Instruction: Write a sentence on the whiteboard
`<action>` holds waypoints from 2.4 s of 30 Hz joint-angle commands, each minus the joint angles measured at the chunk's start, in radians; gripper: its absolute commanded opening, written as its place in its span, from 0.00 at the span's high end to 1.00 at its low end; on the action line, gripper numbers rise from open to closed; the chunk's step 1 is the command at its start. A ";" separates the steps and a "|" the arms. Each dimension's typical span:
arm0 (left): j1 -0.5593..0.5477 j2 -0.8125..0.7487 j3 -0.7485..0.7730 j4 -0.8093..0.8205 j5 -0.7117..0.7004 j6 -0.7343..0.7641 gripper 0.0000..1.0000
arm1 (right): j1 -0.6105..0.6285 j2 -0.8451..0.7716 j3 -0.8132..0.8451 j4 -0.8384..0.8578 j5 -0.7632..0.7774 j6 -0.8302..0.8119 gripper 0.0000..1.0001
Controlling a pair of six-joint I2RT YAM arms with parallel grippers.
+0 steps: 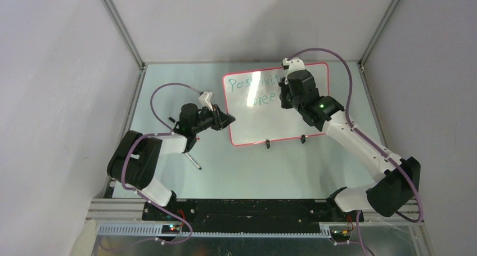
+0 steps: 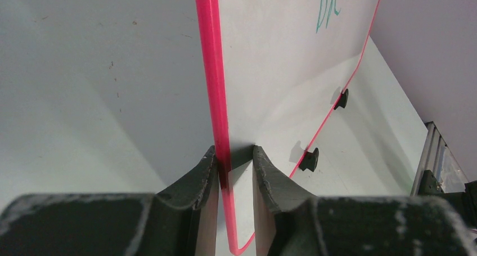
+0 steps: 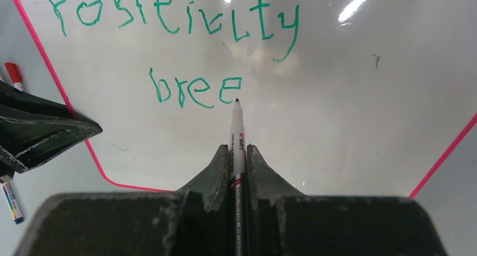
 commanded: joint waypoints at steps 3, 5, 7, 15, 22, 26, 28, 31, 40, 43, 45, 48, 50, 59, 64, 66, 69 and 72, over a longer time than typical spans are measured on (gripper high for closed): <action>-0.009 -0.025 0.018 0.016 -0.026 0.045 0.77 | -0.030 -0.018 -0.003 0.011 0.006 0.009 1.00; -0.009 -0.027 0.017 0.016 -0.026 0.045 0.77 | -0.032 -0.012 -0.014 0.020 0.017 0.009 1.00; -0.009 -0.026 0.017 0.015 -0.026 0.045 0.77 | -0.033 -0.004 -0.023 0.024 0.029 0.009 1.00; -0.010 -0.025 0.021 0.012 -0.026 0.046 0.77 | -0.037 0.030 -0.044 0.062 0.031 0.006 1.00; -0.012 -0.023 0.022 0.010 -0.027 0.046 0.77 | -0.039 0.036 -0.044 0.077 0.034 0.003 1.00; -0.012 -0.025 0.022 0.008 -0.028 0.048 0.76 | -0.040 0.034 -0.044 0.084 0.033 0.001 1.00; -0.012 -0.024 0.022 0.007 -0.028 0.048 0.77 | -0.040 0.035 -0.044 0.089 0.034 0.001 1.00; -0.013 -0.025 0.022 0.007 -0.028 0.048 0.77 | -0.043 0.038 -0.044 0.089 0.038 0.001 1.00; -0.014 -0.025 0.023 0.005 -0.029 0.050 0.77 | -0.052 0.051 -0.044 0.102 0.035 0.003 1.00; -0.013 -0.024 0.023 0.005 -0.029 0.050 0.76 | -0.052 0.059 -0.044 0.107 0.028 0.004 1.00; -0.014 -0.024 0.022 0.005 -0.030 0.050 0.76 | -0.052 0.062 -0.044 0.113 0.023 0.004 1.00; -0.013 -0.027 0.022 0.004 -0.030 0.051 0.77 | -0.053 0.062 -0.044 0.119 0.020 0.004 1.00; -0.015 -0.027 0.023 0.003 -0.029 0.052 0.77 | -0.052 0.063 -0.043 0.123 0.020 0.004 1.00; -0.015 -0.027 0.023 0.002 -0.031 0.053 0.76 | -0.052 0.067 -0.043 0.130 -0.015 0.004 1.00; -0.016 -0.027 0.024 0.002 -0.031 0.054 0.76 | -0.052 0.066 -0.044 0.115 -0.030 0.004 1.00; -0.016 -0.027 0.024 0.001 -0.031 0.054 0.76 | -0.053 0.065 -0.044 0.105 -0.036 0.004 1.00; -0.016 -0.028 0.024 0.001 -0.031 0.054 0.76 | -0.052 0.068 -0.044 0.092 -0.038 0.005 1.00; -0.017 -0.028 0.024 0.001 -0.031 0.054 0.77 | -0.051 0.072 -0.044 0.072 -0.038 0.007 1.00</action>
